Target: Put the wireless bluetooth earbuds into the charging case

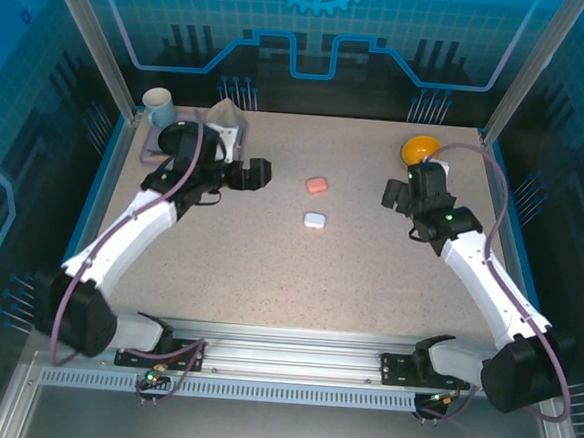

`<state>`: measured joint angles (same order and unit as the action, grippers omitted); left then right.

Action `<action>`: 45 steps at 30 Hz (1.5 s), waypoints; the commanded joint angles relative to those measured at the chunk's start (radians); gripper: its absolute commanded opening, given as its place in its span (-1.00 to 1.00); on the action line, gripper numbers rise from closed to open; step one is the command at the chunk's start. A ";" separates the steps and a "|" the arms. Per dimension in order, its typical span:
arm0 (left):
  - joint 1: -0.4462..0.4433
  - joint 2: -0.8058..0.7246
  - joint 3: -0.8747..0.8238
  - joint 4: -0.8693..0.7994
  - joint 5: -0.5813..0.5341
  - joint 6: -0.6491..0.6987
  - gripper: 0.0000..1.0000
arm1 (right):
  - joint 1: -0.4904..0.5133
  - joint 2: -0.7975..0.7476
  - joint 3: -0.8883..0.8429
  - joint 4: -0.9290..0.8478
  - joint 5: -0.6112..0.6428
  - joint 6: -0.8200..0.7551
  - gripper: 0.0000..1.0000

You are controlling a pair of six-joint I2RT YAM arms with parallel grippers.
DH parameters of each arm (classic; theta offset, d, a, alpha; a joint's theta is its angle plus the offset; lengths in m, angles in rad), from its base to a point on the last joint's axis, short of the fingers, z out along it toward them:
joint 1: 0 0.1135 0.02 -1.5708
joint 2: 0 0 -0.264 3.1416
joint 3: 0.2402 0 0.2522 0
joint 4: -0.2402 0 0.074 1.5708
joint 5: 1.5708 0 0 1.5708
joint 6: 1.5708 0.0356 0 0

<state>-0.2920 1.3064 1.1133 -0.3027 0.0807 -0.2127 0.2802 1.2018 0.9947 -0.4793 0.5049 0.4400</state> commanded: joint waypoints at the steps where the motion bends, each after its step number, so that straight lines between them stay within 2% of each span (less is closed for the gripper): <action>1: 0.001 -0.072 -0.162 0.235 -0.205 0.198 0.97 | -0.040 0.017 -0.106 0.270 0.147 -0.178 1.00; 5: 0.036 -0.184 -0.387 0.512 -0.304 0.308 0.98 | -0.077 0.076 -0.269 0.534 0.139 -0.261 1.00; 10: 0.147 -0.202 -0.551 0.665 -0.351 0.283 0.98 | -0.094 0.155 -0.412 0.813 0.117 -0.303 1.00; 13: 0.182 -0.158 -0.610 0.737 -0.332 0.287 0.98 | -0.100 0.194 -0.482 0.967 0.094 -0.327 1.00; 14: 0.184 -0.138 -0.624 0.759 -0.340 0.288 0.98 | -0.104 0.190 -0.484 0.973 0.065 -0.336 1.00; 18: 0.201 -0.042 -0.701 0.924 -0.268 0.273 0.98 | -0.133 0.237 -0.580 1.235 -0.041 -0.393 1.00; 23: 0.218 0.118 -0.761 1.125 -0.212 0.270 0.98 | -0.176 0.276 -0.567 1.213 -0.246 -0.414 1.00; 24: 0.223 0.152 -0.751 1.137 -0.200 0.268 0.98 | -0.190 0.313 -0.600 1.336 -0.272 -0.419 1.00; 26: 0.242 0.199 -0.734 1.146 -0.179 0.255 0.98 | -0.203 0.294 -0.583 1.259 -0.297 -0.403 1.00; 30: 0.311 0.208 -0.694 1.077 -0.085 0.203 0.98 | -0.207 0.296 -0.584 1.262 -0.302 -0.403 1.00; 38: 0.310 0.210 -0.695 1.083 -0.088 0.206 0.98 | -0.192 0.300 -0.579 1.263 -0.302 -0.424 1.00; 42: 0.309 0.210 -0.694 1.082 -0.093 0.206 0.98 | -0.220 0.304 -0.564 1.232 -0.408 -0.430 1.00; 45: 0.307 0.210 -0.697 1.084 -0.094 0.207 0.98 | -0.226 0.301 -0.570 1.242 -0.417 -0.430 1.00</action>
<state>0.0151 1.5196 0.3985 0.7471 -0.0349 -0.0006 0.0742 1.4967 0.4141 0.7418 0.1406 0.0242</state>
